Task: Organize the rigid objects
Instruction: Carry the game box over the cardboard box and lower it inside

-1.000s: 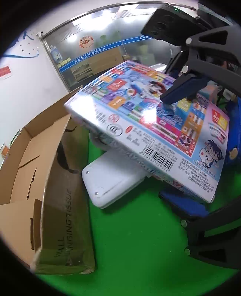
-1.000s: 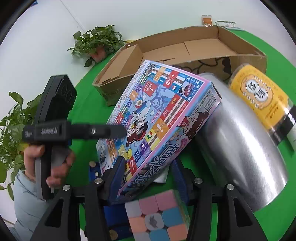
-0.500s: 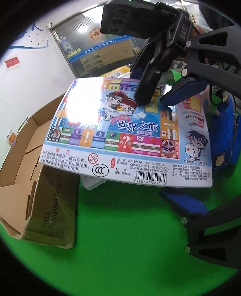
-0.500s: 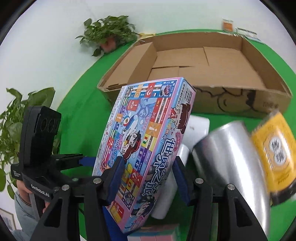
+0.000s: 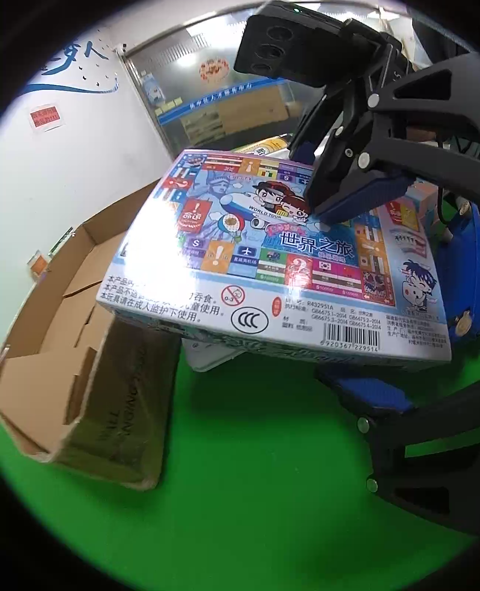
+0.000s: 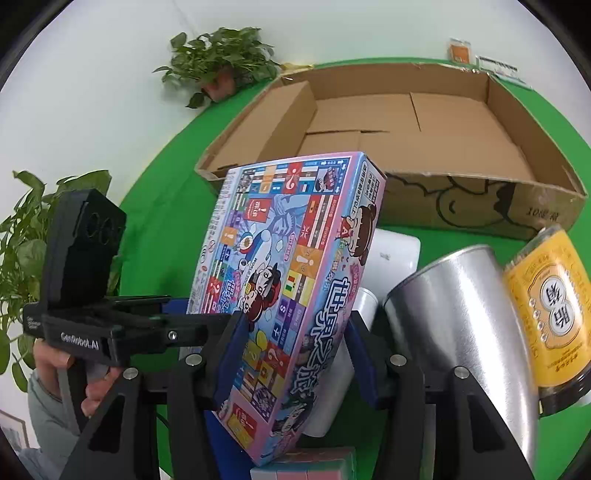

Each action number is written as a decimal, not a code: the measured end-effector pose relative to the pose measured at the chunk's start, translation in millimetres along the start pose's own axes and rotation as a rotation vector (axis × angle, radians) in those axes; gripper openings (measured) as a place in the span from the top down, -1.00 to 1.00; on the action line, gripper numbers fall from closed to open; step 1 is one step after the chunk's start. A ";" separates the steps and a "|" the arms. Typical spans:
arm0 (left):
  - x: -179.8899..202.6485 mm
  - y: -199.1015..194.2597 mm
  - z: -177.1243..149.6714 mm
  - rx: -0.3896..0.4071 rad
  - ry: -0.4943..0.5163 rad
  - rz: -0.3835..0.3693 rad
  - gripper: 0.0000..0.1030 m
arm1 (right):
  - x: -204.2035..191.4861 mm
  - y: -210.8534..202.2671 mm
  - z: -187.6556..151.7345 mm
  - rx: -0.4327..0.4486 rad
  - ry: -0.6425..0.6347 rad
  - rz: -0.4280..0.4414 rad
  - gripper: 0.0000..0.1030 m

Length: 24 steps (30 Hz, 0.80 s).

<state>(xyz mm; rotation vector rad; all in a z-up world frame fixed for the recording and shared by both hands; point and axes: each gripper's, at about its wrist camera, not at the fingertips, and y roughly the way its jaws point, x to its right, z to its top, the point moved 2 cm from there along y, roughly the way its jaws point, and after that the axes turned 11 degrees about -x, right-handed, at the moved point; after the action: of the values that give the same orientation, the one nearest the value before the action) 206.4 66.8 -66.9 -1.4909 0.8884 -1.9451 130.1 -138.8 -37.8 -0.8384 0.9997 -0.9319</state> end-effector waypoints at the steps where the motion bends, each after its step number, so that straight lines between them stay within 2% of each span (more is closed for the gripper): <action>1: 5.3 -5.1 -1.2 0.022 0.002 0.020 -0.49 | -1.4 -2.9 0.4 0.009 -0.006 0.011 -0.01; 6: 27.4 -25.6 -11.1 0.117 -0.014 0.098 -0.47 | -9.7 -20.2 4.2 0.057 -0.056 0.044 -0.02; 11: 42.6 -48.1 -12.8 0.176 -0.004 0.136 -0.42 | -7.2 -44.3 16.2 0.107 -0.089 0.097 -0.02; 15: 40.1 -56.2 -20.9 0.203 0.027 0.142 -0.35 | 3.8 -66.5 32.0 0.137 -0.089 0.127 -0.02; 18: 49.1 -54.4 -13.5 0.216 0.044 0.149 -0.32 | 14.2 -81.6 47.4 0.155 -0.093 0.141 -0.02; 24: 37.6 -56.5 -15.6 0.234 0.078 0.167 -0.32 | 29.5 -109.6 85.8 0.178 -0.110 0.139 -0.02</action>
<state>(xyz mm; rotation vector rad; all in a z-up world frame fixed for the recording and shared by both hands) 180.9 78.1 -3.1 -1.1768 0.7614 -1.9204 191.2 -193.6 78.5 -0.6551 0.8553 -0.8338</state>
